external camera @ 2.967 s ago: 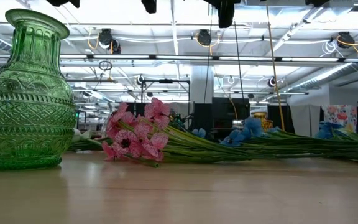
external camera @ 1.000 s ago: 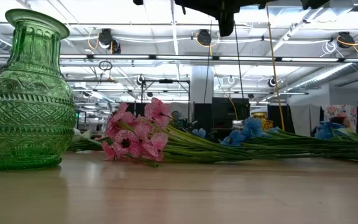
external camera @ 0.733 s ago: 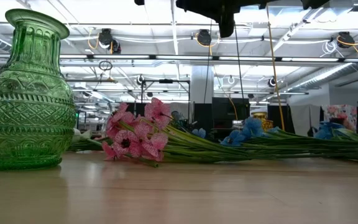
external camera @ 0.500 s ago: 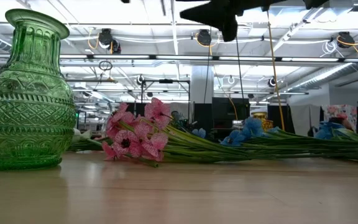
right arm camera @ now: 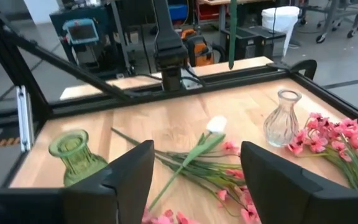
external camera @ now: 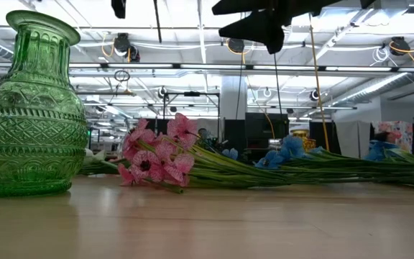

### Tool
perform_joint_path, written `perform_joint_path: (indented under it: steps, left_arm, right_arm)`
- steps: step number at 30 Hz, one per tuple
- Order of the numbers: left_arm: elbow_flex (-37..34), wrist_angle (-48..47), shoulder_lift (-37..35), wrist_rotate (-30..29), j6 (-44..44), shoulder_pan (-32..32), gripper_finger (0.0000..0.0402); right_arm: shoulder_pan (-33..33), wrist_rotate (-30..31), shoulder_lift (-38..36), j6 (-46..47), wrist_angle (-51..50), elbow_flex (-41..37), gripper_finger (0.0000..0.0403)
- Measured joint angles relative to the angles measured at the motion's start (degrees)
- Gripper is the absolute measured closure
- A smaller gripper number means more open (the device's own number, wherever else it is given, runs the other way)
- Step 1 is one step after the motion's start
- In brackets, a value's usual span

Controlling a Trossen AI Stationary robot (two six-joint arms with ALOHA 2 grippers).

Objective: Sort flowers into vase by color
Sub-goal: Put the top left blue flowers into the yellow vase

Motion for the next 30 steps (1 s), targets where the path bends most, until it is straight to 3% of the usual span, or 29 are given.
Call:
perform_joint_path:
  steps: [4, 13, 20, 30]
  left_arm:
    - [-4.99, 7.52, -0.87, -0.43, 0.17, 0.74, 0.0379]
    - [-5.33, 6.18, -2.17, 0.31, 0.83, 1.51, 0.0379]
    - [-5.33, -0.09, -2.15, -10.40, 10.12, 1.51, 0.0379]
    - [-5.33, -0.72, -2.15, -11.10, 25.54, 1.51, 0.0379]
  right_arm:
    - [0.00, 0.01, 0.00, -1.81, -1.36, 0.00, 0.0180]
    - [0.00, 0.04, 0.00, -3.35, -6.83, 0.00, 0.0196]
    - [-0.42, 0.32, 0.00, -1.33, -13.27, 0.00, 0.0204]
    - [-1.25, 0.36, 0.00, -0.97, -14.89, 0.00, 0.0205]
